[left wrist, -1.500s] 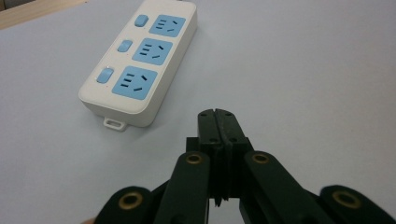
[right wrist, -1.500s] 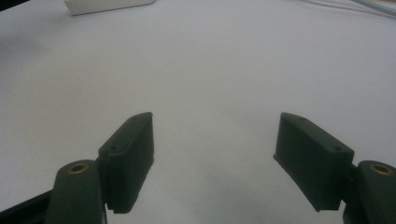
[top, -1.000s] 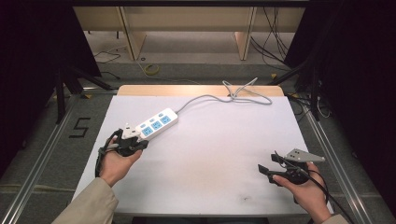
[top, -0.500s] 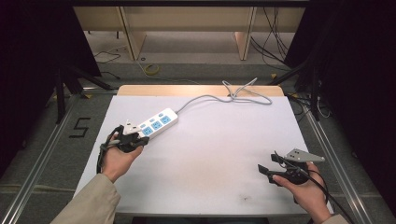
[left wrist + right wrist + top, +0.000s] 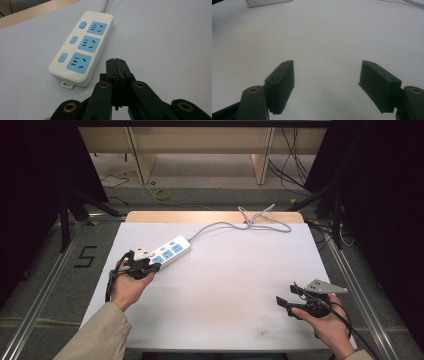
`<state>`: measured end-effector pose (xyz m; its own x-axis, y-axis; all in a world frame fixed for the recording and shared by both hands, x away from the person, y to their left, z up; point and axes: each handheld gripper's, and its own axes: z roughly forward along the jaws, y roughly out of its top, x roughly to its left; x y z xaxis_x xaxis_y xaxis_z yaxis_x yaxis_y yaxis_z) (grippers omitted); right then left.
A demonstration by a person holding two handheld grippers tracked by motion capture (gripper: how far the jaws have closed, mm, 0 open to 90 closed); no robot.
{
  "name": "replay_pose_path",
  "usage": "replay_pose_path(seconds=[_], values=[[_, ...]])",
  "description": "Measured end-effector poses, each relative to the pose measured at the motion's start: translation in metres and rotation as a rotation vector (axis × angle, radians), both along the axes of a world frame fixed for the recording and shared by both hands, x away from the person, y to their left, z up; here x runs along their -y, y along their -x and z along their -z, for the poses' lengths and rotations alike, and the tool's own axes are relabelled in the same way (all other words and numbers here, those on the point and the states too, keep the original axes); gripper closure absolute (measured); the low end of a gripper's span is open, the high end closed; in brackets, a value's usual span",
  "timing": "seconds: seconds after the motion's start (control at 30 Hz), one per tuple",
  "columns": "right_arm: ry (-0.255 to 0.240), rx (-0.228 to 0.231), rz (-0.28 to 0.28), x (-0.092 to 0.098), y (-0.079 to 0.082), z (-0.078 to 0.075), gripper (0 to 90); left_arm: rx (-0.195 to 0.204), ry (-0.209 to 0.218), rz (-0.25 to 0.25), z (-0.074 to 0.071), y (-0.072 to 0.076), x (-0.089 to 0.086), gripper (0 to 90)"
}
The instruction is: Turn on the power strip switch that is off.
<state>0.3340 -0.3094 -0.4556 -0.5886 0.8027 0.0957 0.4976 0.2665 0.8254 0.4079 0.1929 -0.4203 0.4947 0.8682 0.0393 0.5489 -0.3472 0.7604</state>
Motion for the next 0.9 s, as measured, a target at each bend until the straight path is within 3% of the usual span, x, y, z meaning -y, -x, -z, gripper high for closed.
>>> replay_pose_path(seconds=[0.9], values=[[0.001, -0.001, 0.001, 0.0, 0.0, 0.0, 28.3, -0.001, 0.004, -0.021, -0.004, -0.018, 0.002, 89.8]])
